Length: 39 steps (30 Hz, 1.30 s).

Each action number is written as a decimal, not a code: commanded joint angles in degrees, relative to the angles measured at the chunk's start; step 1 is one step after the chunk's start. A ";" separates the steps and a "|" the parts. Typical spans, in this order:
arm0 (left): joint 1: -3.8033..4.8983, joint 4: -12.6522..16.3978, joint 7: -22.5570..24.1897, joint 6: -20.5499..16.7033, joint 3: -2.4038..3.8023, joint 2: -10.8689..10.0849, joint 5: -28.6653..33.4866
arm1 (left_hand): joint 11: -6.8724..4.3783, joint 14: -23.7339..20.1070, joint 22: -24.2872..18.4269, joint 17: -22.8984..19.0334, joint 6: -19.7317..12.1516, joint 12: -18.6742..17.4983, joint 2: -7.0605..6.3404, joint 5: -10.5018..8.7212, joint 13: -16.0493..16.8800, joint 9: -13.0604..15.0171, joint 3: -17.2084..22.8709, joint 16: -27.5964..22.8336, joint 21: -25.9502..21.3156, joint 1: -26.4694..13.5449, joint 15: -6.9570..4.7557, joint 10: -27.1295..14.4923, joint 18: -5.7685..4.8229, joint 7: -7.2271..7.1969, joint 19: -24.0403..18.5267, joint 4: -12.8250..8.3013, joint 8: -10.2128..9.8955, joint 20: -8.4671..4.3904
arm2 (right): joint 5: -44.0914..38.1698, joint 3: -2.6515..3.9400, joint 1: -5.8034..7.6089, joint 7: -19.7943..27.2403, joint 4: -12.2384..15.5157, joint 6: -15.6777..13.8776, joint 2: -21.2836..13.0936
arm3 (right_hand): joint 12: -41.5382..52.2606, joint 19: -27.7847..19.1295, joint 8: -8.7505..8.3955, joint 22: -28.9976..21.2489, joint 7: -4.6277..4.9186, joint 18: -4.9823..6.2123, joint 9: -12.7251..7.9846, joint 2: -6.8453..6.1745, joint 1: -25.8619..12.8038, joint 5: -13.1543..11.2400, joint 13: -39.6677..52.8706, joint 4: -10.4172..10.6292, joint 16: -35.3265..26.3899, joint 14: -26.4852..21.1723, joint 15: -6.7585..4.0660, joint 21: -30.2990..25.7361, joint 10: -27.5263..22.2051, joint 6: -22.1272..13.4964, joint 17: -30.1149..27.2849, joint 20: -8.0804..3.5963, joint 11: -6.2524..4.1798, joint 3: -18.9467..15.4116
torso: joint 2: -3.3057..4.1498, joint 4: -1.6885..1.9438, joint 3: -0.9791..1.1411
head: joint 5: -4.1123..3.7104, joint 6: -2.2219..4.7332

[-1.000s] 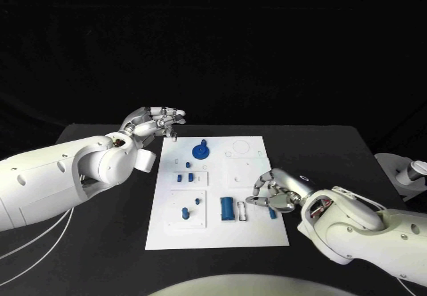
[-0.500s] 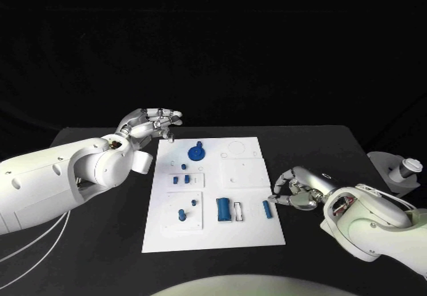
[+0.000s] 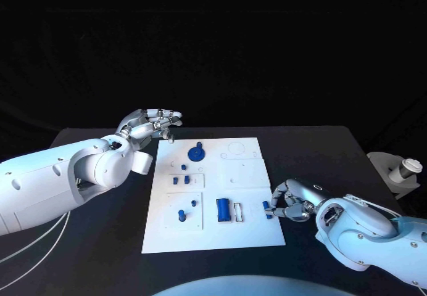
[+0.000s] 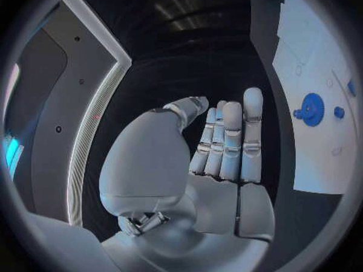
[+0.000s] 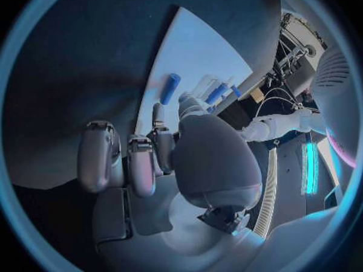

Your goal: Assemble the parts on the task board

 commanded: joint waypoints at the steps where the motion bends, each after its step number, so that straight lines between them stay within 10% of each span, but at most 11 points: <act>1: 0.03 0.12 0.37 0.80 0.03 0.08 0.22 | -0.06 -0.45 -0.09 -0.08 -0.52 0.37 0.18 0.10 0.05 0.00 0.08 0.23 -0.27 -0.28 0.03 -0.45 0.86 -0.01 0.00 0.22 0.03 0.31 | -1.69 -0.01 -0.34 -1.54 -0.56 1.12 0.78 | -0.13 1.53 -0.28 10.99 -0.01 -0.06 -0.08 -0.26 -0.20 -0.32 4.20 0.20 -0.09 5.46 0.29 -0.22 -0.03 0.57 12.01 0.26 0.30 0.01 | -0.01 0.01 -0.03 | 0.08 -0.13; 14: 0.03 0.19 0.32 0.86 0.03 0.03 0.22 | -0.06 -0.45 -0.09 -0.08 -0.52 0.37 0.18 0.10 0.05 0.00 0.08 0.23 -0.27 -0.28 0.03 -0.45 0.86 -0.01 0.00 0.22 0.03 0.31 | -2.40 -0.03 -1.24 -2.12 -2.32 3.21 3.05 | 0.01 1.62 -0.44 11.07 -0.56 -0.07 -0.37 0.54 2.07 -0.03 4.34 -0.28 -0.07 5.48 -0.05 -0.02 0.11 1.72 12.11 0.14 -0.16 1.18 | -0.04 0.02 -0.08 | 0.24 -0.26; 23: 0.03 0.22 0.24 0.90 0.03 -0.03 0.21 | -0.06 -0.45 -0.09 -0.08 -0.52 0.37 0.18 0.10 0.05 0.00 0.08 0.23 -0.27 -0.28 0.03 -0.45 0.86 -0.01 0.00 0.22 0.03 0.31 | -5.51 -0.03 -1.76 -2.84 -3.33 6.33 4.09 | -0.20 1.69 -1.13 11.13 -1.08 -0.10 -1.04 0.47 7.89 -4.72 4.34 -1.11 -0.07 5.49 -0.52 -0.01 0.05 2.79 12.17 -0.31 -0.66 6.35 | -0.08 0.02 -0.12 | 0.29 -0.27; 30: 0.03 0.26 0.20 0.97 0.03 -0.10 0.21 | -0.06 -0.47 -0.11 -0.12 -0.54 0.49 0.21 0.11 0.08 0.01 0.10 0.27 -0.31 -0.25 0.02 -0.52 0.86 0.00 0.04 0.24 0.08 0.31 | -7.11 -0.03 -1.93 -3.32 -3.21 4.65 4.53 | -0.16 1.93 -1.02 11.33 -1.60 -0.21 -1.10 -0.86 12.47 -2.19 4.50 -3.24 0.06 5.57 -1.08 0.61 0.20 3.82 12.59 -0.85 -1.28 16.02 | -0.09 0.01 -0.11 | 0.24 -0.20; 35: 0.03 0.30 0.19 0.97 0.03 -0.17 0.21 | -0.06 -0.47 -0.11 -0.12 -0.54 0.49 0.21 0.11 0.08 0.01 0.10 0.27 -0.31 -0.25 0.02 -0.52 0.86 0.00 0.04 0.24 0.08 0.31 | -5.43 0.00 -1.94 -3.42 -1.91 0.75 4.31 | 0.75 2.24 1.29 11.54 -1.59 -0.39 1.39 -4.50 6.70 0.15 5.21 -4.29 0.21 5.67 -0.97 1.48 1.17 2.85 13.04 -0.84 -1.31 28.74 | -0.11 -0.04 -0.10 | 0.24 -0.14; 39: 0.03 0.31 0.17 0.98 0.03 -0.20 0.20 | -0.06 -0.47 -0.11 -0.12 -0.54 0.49 0.21 0.11 0.08 0.01 0.10 0.27 -0.31 -0.25 0.02 -0.52 0.86 0.00 0.04 0.24 0.08 0.31 | -3.22 0.16 -1.68 -3.18 -0.32 -2.20 3.94 | 0.85 2.28 1.96 11.57 -1.53 -0.40 2.12 -5.02 4.31 1.15 5.33 -5.10 0.23 5.68 -0.96 1.58 1.31 2.59 13.10 -0.85 -1.27 32.24 | -0.11 0.00 -0.12 | 0.25 -0.12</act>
